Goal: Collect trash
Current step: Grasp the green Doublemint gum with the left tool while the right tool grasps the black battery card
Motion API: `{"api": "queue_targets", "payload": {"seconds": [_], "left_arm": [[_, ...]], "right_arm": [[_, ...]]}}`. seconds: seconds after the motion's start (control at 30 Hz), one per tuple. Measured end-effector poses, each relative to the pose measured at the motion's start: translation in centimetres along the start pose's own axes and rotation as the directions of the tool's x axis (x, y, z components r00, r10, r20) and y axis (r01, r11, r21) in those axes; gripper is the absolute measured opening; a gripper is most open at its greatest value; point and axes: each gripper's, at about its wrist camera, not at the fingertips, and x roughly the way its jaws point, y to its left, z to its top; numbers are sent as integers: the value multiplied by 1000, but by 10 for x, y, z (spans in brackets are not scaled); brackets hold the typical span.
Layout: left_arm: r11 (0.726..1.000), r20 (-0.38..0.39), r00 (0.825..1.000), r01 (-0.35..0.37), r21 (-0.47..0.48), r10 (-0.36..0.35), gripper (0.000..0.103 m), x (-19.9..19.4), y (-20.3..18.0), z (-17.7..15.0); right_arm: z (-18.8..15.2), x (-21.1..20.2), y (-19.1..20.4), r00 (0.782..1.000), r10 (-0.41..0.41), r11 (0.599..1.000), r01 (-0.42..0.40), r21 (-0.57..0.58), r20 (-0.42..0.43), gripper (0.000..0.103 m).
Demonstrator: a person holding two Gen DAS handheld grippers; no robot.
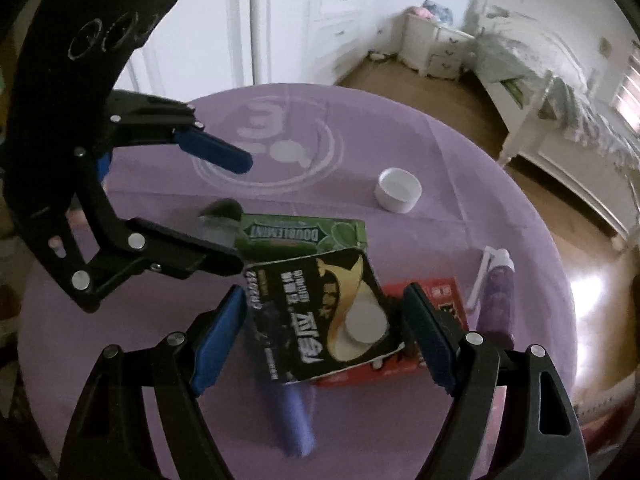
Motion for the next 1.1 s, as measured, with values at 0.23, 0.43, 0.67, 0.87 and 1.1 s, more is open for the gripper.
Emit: {"api": "queue_targets", "payload": {"seconds": [0.23, 0.43, 0.67, 0.87, 1.1], "left_arm": [[998, -45, 999, 0, 58, 2, 70, 20, -8, 10], [986, -85, 991, -89, 140, 102, 50, 43, -23, 20], [987, -58, 986, -151, 62, 154, 31, 35, -15, 20], [992, 64, 990, -125, -23, 126, 31, -15, -19, 7], [995, 136, 987, -71, -64, 80, 31, -52, -32, 0]], "right_arm": [[-21, -14, -14, 999, 9, 994, -13, 106, 40, 64], [-39, -47, -22, 988, -30, 958, -15, 287, 152, 32], [-56, -45, -20, 988, -104, 932, 57, 357, 114, 26], [-71, -60, -29, 976, -53, 890, -49, 454, 210, 19], [-99, -75, -44, 975, -91, 848, -32, 530, 204, 88]]}}
